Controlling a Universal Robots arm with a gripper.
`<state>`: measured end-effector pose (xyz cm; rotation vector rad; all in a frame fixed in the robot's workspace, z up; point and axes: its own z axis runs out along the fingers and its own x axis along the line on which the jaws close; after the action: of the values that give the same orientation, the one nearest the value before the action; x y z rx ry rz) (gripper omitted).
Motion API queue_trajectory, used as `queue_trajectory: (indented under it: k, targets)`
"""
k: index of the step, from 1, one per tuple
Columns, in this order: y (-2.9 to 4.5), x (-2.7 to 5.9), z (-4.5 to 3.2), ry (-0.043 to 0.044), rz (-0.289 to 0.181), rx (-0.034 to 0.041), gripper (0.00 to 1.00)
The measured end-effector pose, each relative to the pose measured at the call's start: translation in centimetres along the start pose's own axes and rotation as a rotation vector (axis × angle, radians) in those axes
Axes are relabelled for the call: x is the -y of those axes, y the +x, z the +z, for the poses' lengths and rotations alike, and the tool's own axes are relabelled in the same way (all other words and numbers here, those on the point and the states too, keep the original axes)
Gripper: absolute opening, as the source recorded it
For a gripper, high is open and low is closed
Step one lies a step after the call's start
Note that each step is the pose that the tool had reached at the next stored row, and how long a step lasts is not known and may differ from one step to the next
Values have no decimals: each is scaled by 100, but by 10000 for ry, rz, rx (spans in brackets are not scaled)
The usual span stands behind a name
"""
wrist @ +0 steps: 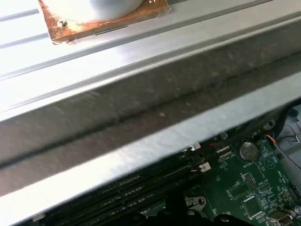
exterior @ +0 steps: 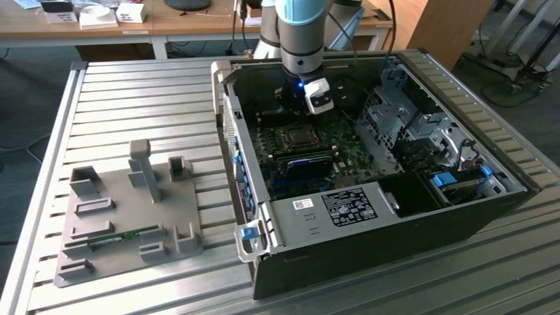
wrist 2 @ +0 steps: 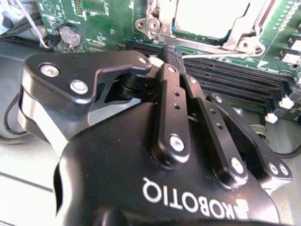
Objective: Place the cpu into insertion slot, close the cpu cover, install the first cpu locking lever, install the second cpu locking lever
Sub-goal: 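Install the first cpu locking lever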
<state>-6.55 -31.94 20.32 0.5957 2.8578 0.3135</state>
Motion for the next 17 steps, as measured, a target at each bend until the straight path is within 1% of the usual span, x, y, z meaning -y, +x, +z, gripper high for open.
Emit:
queue_trajectory:
  k: [6,11,17]
  targets:
    - [50,-18,-4,-7,5,2,11]
    - [50,-18,0,-9,13,5,11]
    - [53,-12,25,-16,57,52,11]
